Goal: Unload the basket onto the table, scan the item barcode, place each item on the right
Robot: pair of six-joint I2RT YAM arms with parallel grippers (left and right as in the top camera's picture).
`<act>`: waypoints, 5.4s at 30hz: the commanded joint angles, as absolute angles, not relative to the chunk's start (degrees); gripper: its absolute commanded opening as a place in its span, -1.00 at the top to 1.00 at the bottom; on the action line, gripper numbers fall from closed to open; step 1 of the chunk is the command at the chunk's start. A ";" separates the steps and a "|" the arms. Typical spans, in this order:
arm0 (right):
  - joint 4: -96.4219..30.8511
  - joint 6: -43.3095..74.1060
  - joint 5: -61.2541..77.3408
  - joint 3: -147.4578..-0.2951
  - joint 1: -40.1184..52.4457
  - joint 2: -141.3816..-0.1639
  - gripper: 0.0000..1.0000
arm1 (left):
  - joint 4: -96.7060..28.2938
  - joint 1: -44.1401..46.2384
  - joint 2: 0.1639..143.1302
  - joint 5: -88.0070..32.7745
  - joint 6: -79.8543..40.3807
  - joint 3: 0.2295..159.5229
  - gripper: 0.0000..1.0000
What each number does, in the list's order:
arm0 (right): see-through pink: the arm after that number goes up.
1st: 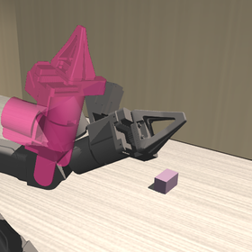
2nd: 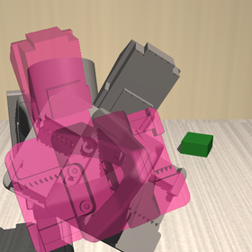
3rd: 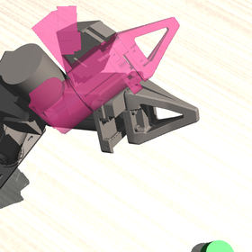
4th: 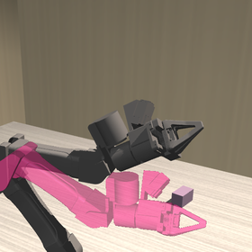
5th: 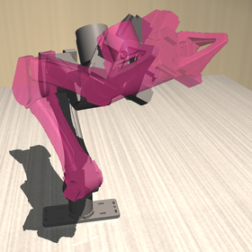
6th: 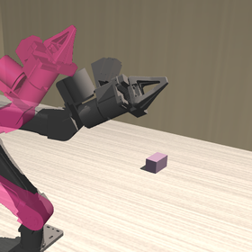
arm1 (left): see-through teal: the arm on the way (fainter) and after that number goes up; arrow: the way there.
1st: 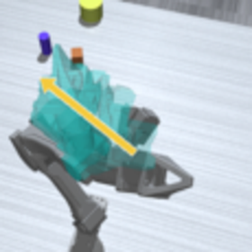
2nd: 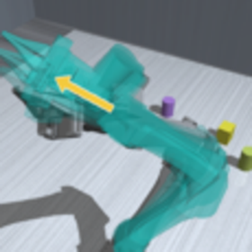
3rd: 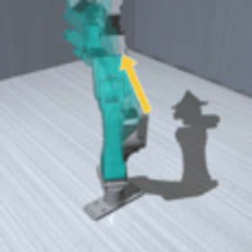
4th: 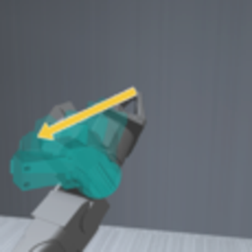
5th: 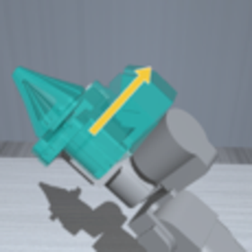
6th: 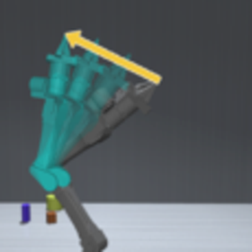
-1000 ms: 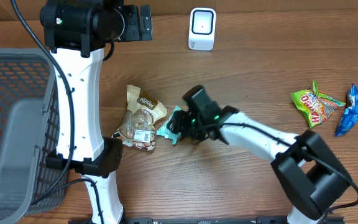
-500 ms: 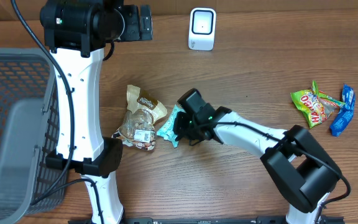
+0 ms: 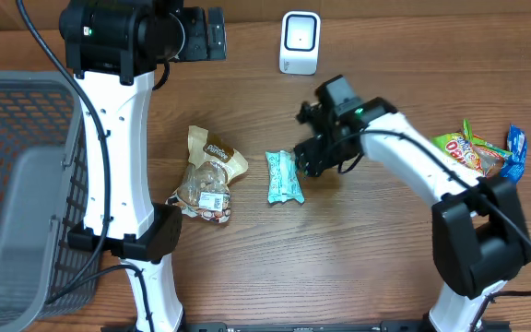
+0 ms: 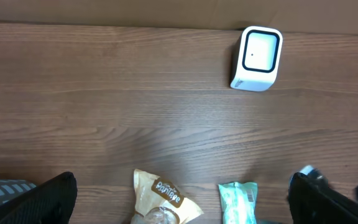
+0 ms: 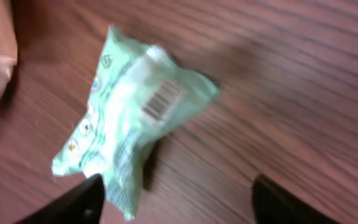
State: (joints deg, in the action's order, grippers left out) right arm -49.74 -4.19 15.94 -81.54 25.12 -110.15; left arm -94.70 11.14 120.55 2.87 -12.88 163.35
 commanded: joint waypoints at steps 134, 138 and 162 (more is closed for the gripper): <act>-31.64 0.43 51.88 -69.87 3.81 -106.61 0.93 | -94.45 10.90 120.55 3.40 -11.77 163.22 -0.99; -31.81 -2.31 55.66 -71.35 2.85 -101.95 0.93 | -94.45 10.90 120.55 3.38 -11.77 163.22 -0.99; -33.61 -9.13 42.28 -71.37 3.01 -80.64 0.93 | -94.45 10.90 120.55 3.38 -11.77 163.22 -1.00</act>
State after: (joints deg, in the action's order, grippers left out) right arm -33.95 -7.94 42.96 -69.45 3.03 -81.69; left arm -94.67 11.14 120.55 2.85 -12.88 163.35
